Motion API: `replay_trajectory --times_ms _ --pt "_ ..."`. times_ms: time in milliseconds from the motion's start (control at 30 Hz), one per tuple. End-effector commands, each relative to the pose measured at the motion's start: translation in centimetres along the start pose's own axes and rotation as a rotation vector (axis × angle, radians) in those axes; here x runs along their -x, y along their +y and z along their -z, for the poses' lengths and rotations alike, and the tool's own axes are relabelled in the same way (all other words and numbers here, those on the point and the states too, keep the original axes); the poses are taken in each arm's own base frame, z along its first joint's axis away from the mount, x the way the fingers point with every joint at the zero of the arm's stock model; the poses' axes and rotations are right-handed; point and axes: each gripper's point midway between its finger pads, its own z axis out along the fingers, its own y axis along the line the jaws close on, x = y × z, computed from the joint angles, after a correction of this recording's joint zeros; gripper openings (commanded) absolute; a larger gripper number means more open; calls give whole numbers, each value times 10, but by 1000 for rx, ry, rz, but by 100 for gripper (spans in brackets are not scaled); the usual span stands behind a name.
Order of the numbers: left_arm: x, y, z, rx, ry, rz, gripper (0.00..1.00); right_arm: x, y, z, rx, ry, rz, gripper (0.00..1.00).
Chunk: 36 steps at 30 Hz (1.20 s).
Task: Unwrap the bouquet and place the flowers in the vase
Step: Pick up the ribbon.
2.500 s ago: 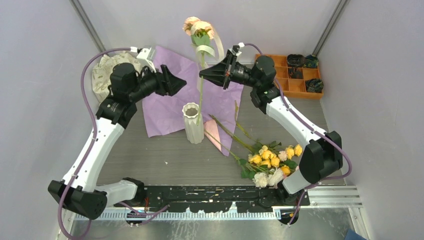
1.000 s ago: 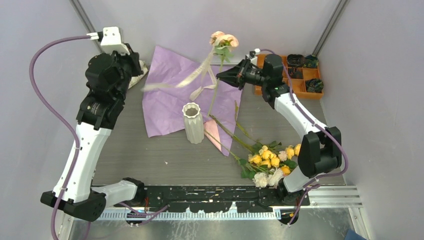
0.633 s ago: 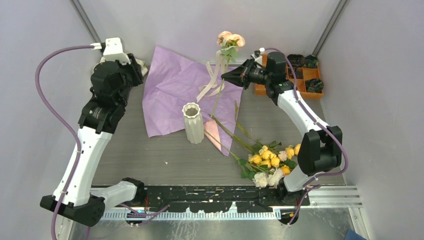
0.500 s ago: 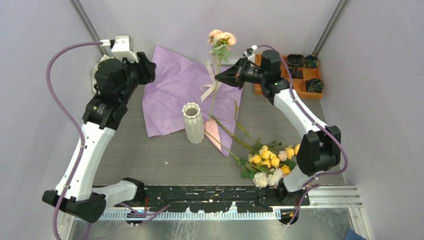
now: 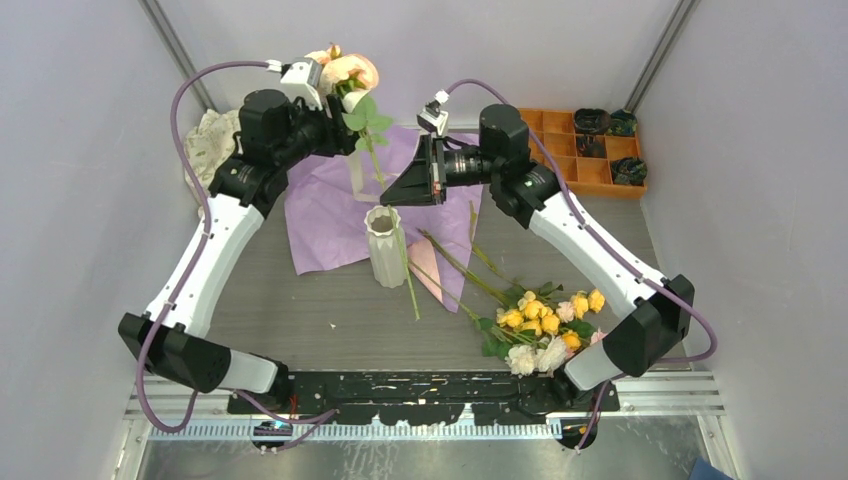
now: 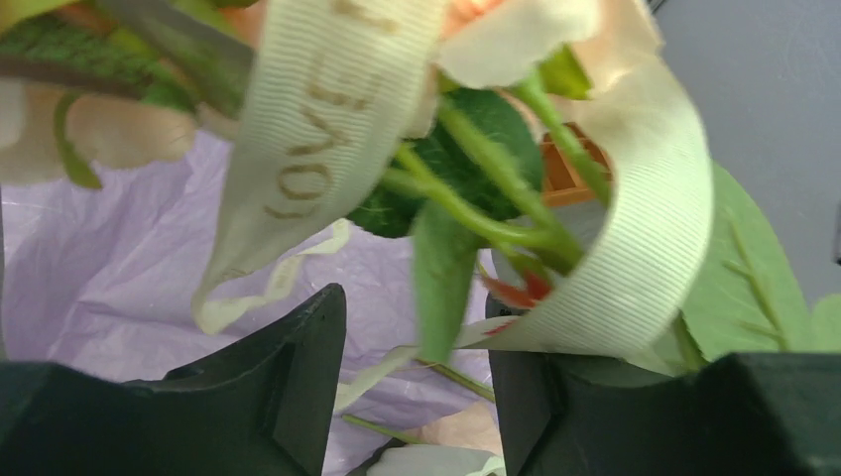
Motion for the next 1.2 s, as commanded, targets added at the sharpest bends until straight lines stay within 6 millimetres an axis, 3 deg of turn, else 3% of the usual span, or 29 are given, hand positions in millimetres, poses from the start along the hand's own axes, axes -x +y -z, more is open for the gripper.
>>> replay_trajectory --times_ms 0,133,300,400,533,667,867,1033,1167 --pt "35 -12 12 -43 -130 -32 56 -13 39 10 62 14 157 1" --pt "33 -6 16 -11 -138 -54 56 -18 38 10 59 21 157 1" --pt "36 -5 23 4 -153 -56 20 -19 35 11 47 19 158 1" --pt "47 -10 33 -6 -186 -59 11 -20 28 10 30 21 159 1" --pt "75 -22 57 -25 -268 -63 8 -22 13 8 -6 28 149 1" --pt "104 -44 75 -95 -330 -63 7 -24 -17 7 -119 41 123 1" --pt "144 -64 78 -165 -415 -78 7 -30 -62 2 -250 94 80 1" --pt "174 -46 64 -53 -480 -113 7 -34 -85 6 -330 108 81 1" --pt "177 5 69 227 -511 -109 7 -26 -89 14 -408 69 128 1"
